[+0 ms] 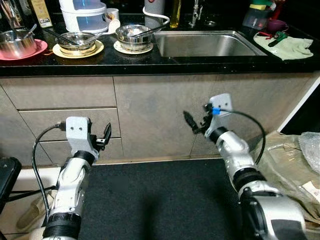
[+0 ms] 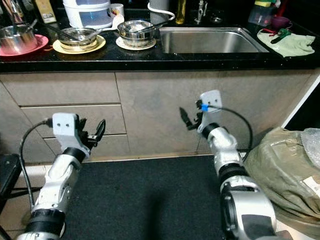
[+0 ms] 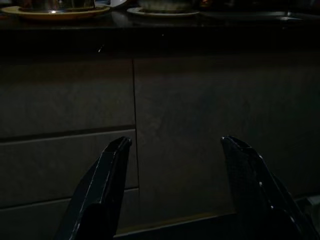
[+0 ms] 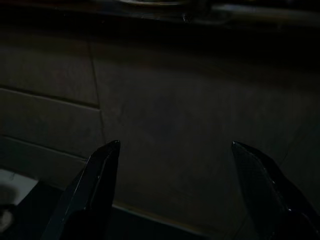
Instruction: Kitchen organization
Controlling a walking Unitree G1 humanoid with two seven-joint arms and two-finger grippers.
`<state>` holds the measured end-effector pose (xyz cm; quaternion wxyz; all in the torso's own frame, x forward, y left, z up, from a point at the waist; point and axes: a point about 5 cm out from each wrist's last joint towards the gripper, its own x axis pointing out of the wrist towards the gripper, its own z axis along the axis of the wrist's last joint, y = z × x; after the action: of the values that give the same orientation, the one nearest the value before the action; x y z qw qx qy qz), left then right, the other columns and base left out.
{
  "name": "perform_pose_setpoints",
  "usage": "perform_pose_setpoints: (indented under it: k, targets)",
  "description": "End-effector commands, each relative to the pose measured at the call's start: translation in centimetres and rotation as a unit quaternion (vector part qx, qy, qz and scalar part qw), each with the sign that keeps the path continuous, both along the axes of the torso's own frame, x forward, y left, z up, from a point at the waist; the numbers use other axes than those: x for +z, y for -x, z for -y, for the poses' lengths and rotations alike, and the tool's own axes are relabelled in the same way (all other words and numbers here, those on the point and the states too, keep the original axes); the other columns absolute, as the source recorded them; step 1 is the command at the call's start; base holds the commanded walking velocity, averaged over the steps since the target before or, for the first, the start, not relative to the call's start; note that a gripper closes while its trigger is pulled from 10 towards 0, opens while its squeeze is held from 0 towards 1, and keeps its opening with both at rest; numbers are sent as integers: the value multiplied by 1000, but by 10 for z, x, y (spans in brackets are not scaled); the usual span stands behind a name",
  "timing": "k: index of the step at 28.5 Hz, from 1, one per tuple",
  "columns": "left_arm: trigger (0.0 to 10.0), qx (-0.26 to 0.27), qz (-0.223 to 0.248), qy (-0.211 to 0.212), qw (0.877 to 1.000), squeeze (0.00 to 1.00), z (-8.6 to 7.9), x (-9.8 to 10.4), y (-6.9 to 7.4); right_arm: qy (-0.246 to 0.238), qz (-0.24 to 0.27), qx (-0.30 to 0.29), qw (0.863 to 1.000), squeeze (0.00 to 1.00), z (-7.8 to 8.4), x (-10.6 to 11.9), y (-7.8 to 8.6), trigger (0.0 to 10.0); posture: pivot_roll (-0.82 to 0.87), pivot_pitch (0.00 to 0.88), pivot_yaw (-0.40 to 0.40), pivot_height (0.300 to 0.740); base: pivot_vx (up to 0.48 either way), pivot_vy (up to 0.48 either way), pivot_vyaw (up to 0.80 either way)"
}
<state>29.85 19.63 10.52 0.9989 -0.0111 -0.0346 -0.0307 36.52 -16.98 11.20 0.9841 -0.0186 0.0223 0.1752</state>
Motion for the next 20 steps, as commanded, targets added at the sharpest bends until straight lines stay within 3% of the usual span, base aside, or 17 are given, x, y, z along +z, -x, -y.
perform_pose_setpoints:
  k: [1,7,10,20]
  targets:
    - [10000,-1,-19,-5,1000,0,-1,-5,3,-6,-3,-3,1000,0,-1,-2,1,10000,47,0,-49,732,0,0,0]
    - [10000,-16,-32,4,999,0,7,-6,5,-10,1,-1,1000,0,-5,-2,3,10000,31,0,-34,732,0,0,0]
    - [10000,-29,-34,33,998,0,13,-1,3,-9,2,0,1000,0,-4,-2,4,10000,20,0,-37,732,0,0,0]
    - [10000,-47,-28,41,998,0,27,3,6,-12,8,10,1000,0,-8,3,2,10000,31,1,-44,732,24,0,0]
